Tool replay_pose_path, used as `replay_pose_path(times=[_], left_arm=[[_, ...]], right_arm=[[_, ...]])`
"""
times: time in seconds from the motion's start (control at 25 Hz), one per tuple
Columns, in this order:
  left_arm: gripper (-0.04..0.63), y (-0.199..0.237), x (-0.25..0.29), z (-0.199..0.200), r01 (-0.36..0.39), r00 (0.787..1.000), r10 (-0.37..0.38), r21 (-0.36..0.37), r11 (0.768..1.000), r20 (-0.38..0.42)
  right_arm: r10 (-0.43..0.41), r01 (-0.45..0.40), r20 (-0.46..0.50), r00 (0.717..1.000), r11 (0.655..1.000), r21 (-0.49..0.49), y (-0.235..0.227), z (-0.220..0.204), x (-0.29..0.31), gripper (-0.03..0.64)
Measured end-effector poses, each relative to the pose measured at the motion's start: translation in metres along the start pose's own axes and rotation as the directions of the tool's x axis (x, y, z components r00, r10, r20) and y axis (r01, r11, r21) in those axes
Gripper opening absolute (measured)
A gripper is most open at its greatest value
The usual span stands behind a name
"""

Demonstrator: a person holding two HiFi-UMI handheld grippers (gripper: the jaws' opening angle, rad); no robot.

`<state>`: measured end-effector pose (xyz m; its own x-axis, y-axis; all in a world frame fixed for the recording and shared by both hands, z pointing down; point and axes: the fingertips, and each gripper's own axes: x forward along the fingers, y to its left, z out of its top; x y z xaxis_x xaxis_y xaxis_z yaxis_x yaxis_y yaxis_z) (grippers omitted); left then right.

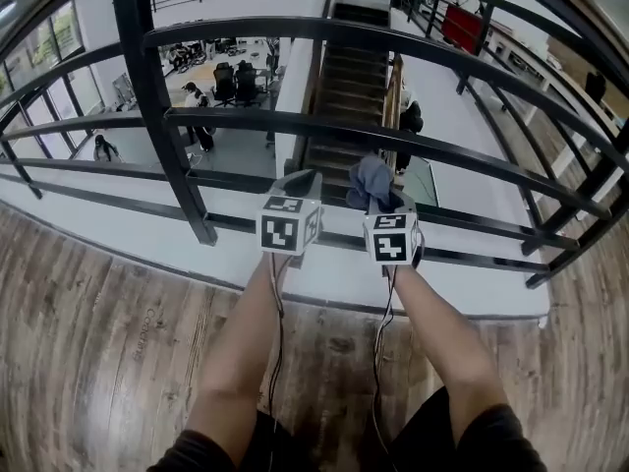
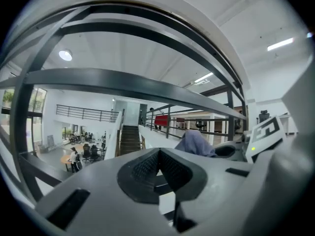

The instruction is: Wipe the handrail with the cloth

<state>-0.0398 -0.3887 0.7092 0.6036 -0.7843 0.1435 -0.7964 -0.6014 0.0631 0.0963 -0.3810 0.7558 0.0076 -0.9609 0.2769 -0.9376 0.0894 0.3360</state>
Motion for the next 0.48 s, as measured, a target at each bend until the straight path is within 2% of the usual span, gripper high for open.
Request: replay_pose_path(times=[0.12, 0.32, 0.48], left_arm=[[0.003, -0.036, 0.016, -0.004, 0.060, 0.998, -0.060, 0.006, 0.998, -0.009], [0.003, -0.091, 0.035, -0.002, 0.101, 0.995, -0.101, 0.025, 0.995, -0.009], [0.003, -0.129, 0.054, -0.008, 0.135, 0.991, -0.135, 0.033, 0.990, -0.016]], right_arm=[[-0.027, 0.027, 0.003, 1.000, 1.000, 0.008, -0.028, -0.011, -0.007, 0.057], [-0.062, 0.064, -0.032, 0.998, 0.997, 0.045, -0.077, -0.036, -0.025, 0.057], [-0.111, 0.112, -0.017, 0.994, 0.993, 0.046, -0.123, -0.056, -0.036, 0.057]])
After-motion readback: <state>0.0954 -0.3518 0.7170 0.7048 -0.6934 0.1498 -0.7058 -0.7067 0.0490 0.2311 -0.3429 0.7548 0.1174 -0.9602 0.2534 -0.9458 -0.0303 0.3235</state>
